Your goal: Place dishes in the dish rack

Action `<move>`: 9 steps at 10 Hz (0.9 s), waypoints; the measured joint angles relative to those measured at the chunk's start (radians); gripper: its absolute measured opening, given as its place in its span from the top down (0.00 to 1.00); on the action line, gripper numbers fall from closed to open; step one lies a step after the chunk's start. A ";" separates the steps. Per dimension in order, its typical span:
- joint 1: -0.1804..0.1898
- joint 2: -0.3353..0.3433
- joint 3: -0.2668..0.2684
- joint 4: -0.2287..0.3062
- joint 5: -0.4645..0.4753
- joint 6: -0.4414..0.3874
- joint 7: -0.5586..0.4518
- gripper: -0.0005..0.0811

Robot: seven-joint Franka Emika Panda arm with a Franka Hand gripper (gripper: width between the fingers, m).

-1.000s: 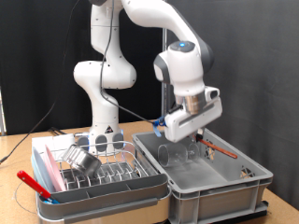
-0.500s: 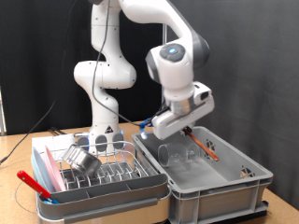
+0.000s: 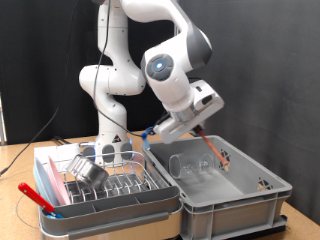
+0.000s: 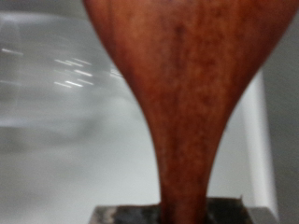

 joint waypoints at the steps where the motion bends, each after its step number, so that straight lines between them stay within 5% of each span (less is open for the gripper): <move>1: 0.002 -0.004 0.001 -0.012 0.135 0.030 0.010 0.90; 5: -0.003 -0.025 -0.007 -0.002 0.487 0.026 0.258 0.90; 6: -0.003 -0.024 -0.006 -0.002 0.462 0.026 0.229 0.90; 9: -0.024 0.039 -0.033 0.024 0.437 -0.188 0.420 0.90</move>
